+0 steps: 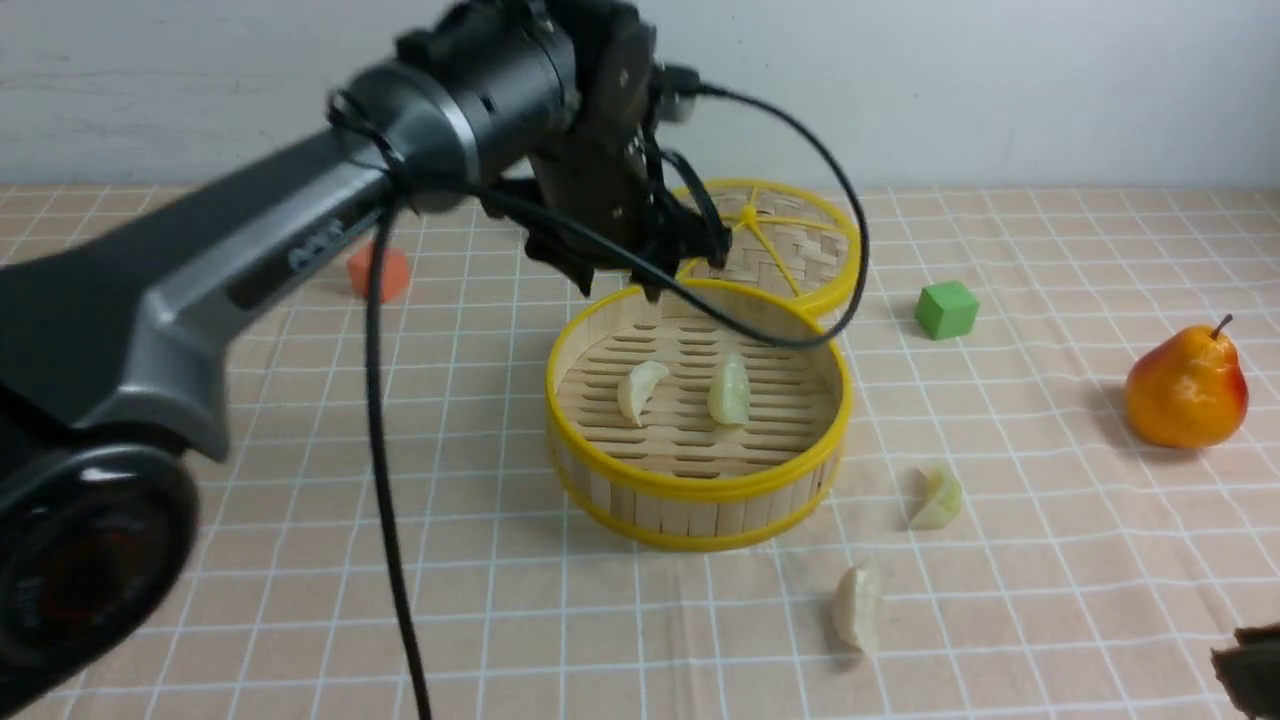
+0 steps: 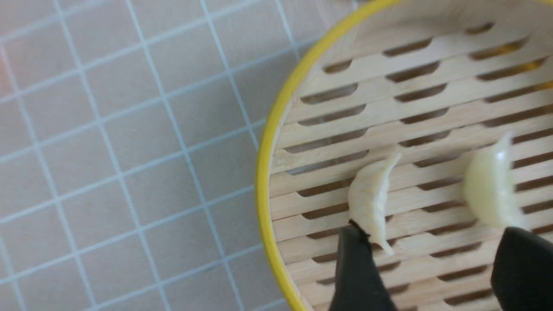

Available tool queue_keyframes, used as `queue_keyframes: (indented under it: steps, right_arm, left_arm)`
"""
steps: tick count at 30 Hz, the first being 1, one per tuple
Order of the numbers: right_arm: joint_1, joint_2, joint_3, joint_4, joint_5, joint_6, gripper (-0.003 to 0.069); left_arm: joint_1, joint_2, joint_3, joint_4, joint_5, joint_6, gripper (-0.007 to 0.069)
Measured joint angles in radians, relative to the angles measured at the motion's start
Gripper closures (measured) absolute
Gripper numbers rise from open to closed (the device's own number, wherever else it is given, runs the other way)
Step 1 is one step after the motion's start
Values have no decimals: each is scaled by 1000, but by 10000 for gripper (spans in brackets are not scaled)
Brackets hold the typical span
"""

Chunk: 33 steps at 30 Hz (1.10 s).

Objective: Put the dumplings into the steamer on the table with the brown tablecloth.
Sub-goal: 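Reach for and grasp a dumpling lying on the table beside the steamer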

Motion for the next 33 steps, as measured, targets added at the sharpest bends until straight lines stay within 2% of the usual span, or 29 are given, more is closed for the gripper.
queue_keyframes:
  steps: [5, 6, 7, 8, 10, 13, 15, 16, 21, 23, 27, 33]
  right_arm:
    - [0, 156, -76, -32, -10, 0, 540]
    - [0, 220, -108, -32, -22, 0, 537]
    - [0, 228, -108, -32, -24, 0, 536]
    - [0, 302, -139, -24, -40, 0, 530]
    - [0, 344, -157, -23, -53, 0, 523]
    - [0, 487, -191, -20, -94, 4, 462]
    - [0, 575, -196, -20, -127, 27, 388]
    - [0, 590, -197, -21, -130, 33, 372]
    - [0, 770, -199, -67, -220, 124, 172]
    - [-3, 817, -199, -79, -260, 148, 127]
    - [-37, 896, -201, -90, -360, 195, 83]
    - [-92, 977, -201, -94, -470, 229, 76]
  left_arm:
    - [0, -161, 0, 0, 111, 36, 277]
    - [0, -220, 5, 0, 144, 44, 328]
    - [0, -227, 6, 0, 144, 44, 335]
    - [0, -283, 26, 0, 158, 46, 390]
    - [0, -326, 40, 0, 158, 48, 434]
    - [0, -447, 107, -8, 158, 49, 557]
    - [0, -525, 158, -11, 158, 50, 624]
    - [0, -531, 170, -11, 158, 50, 629]
    - [0, -728, 367, -30, 158, 50, 638]
    - [0, -792, 444, -47, 158, 50, 638]
    - [0, -926, 598, -88, 114, 50, 638]
    - [0, -1086, 770, -106, 56, 50, 638]
